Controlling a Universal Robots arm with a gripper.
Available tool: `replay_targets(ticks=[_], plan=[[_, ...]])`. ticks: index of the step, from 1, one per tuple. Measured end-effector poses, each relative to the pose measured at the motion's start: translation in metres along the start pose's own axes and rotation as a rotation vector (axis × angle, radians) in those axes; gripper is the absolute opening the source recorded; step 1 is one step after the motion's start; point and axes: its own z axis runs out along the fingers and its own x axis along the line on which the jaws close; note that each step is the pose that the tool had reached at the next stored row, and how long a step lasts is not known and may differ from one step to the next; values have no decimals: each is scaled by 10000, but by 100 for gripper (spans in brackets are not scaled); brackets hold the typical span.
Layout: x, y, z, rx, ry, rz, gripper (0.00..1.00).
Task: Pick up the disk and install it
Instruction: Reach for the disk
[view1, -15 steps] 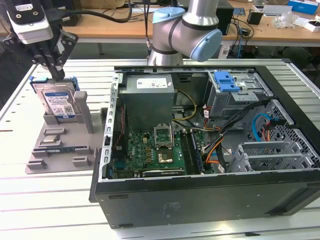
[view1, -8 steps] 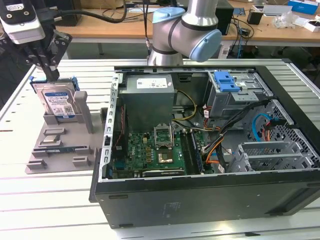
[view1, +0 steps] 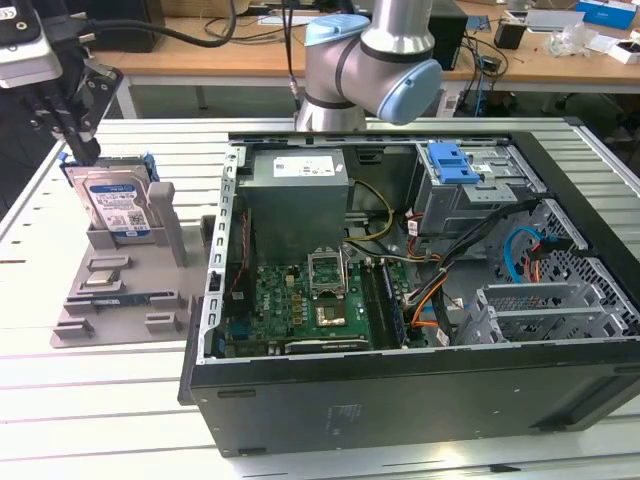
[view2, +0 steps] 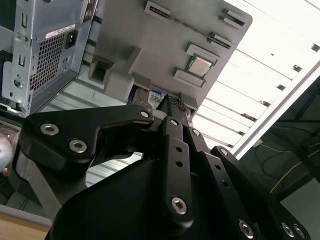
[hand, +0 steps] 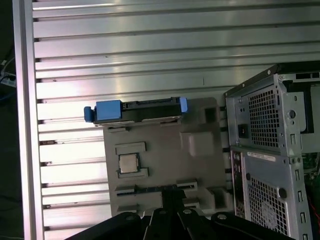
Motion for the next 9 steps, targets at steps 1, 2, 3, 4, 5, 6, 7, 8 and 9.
replay_targets(ticks=[1, 2, 3, 4, 5, 6, 7, 8, 9], plan=[[14, -1, -1, 1, 1, -1, 11], [34, -3, -1, 1, 1, -1, 11], [51, -4, -2, 0, 0, 0, 11], [67, -5, -2, 1, 1, 0, 11], [103, -8, -3, 0, 0, 0, 11], [125, -9, -4, 1, 0, 1, 11], [142, -10, -4, 0, 0, 0, 11], [156, -12, -4, 0, 0, 0, 11], [189, -14, -5, 0, 0, 0, 11]])
